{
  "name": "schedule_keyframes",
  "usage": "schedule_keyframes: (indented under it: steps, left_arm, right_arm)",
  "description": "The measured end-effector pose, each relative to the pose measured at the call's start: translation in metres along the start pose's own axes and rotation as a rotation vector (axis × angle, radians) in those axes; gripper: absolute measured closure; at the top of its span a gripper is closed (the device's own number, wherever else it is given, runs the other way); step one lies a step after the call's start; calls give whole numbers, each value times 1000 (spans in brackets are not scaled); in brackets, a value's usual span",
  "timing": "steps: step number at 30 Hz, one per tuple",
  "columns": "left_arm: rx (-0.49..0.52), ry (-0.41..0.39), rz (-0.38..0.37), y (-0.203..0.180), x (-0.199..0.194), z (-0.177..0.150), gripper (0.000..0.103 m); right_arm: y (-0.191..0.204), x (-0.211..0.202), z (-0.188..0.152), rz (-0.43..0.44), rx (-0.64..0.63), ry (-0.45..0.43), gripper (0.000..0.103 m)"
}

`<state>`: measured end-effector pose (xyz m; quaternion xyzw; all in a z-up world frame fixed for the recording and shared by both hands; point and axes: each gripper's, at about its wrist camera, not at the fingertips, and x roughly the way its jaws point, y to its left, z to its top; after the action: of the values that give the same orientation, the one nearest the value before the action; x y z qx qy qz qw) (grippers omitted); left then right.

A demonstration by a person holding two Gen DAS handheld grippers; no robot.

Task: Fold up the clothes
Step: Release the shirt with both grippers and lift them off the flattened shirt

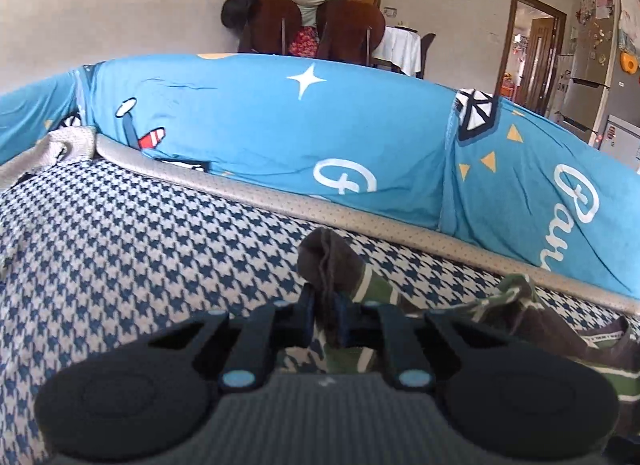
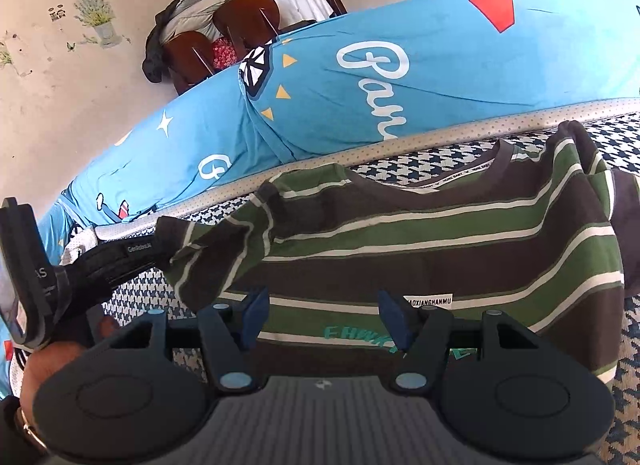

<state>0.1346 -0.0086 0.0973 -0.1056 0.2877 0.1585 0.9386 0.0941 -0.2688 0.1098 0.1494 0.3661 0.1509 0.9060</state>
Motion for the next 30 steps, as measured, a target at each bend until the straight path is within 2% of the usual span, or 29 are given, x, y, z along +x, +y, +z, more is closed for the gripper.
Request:
schedule_keyframes:
  steps: [5, 11, 14, 16, 18, 20, 23, 30]
  left_arm:
    - [-9, -2, 100, 24, -9, 3, 93]
    - [-103, 150, 179, 60, 5, -6, 92]
    - [-128, 177, 200, 66, 5, -9, 82]
    - [-136, 160, 217, 66, 2, -7, 80]
    - [-153, 133, 226, 66, -2, -3, 68]
    - [-181, 109, 213, 68, -7, 2, 60]
    - [-184, 102, 160, 62, -13, 6, 57]
    - [-99, 130, 20, 30, -16, -1, 50]
  right_arm:
    - [2, 1, 1, 11, -3, 4, 42]
    - [-1, -1, 2, 14, -7, 10, 42]
    - [-8, -6, 5, 3, 1, -1, 42]
    - [-15, -11, 7, -8, 9, -10, 42]
    - [-23, -17, 11, -25, 8, -23, 42]
    - [-33, -25, 15, -47, 6, -44, 42]
    - [-54, -36, 21, -93, 27, -68, 42]
    - [-98, -59, 26, -215, 82, -95, 42]
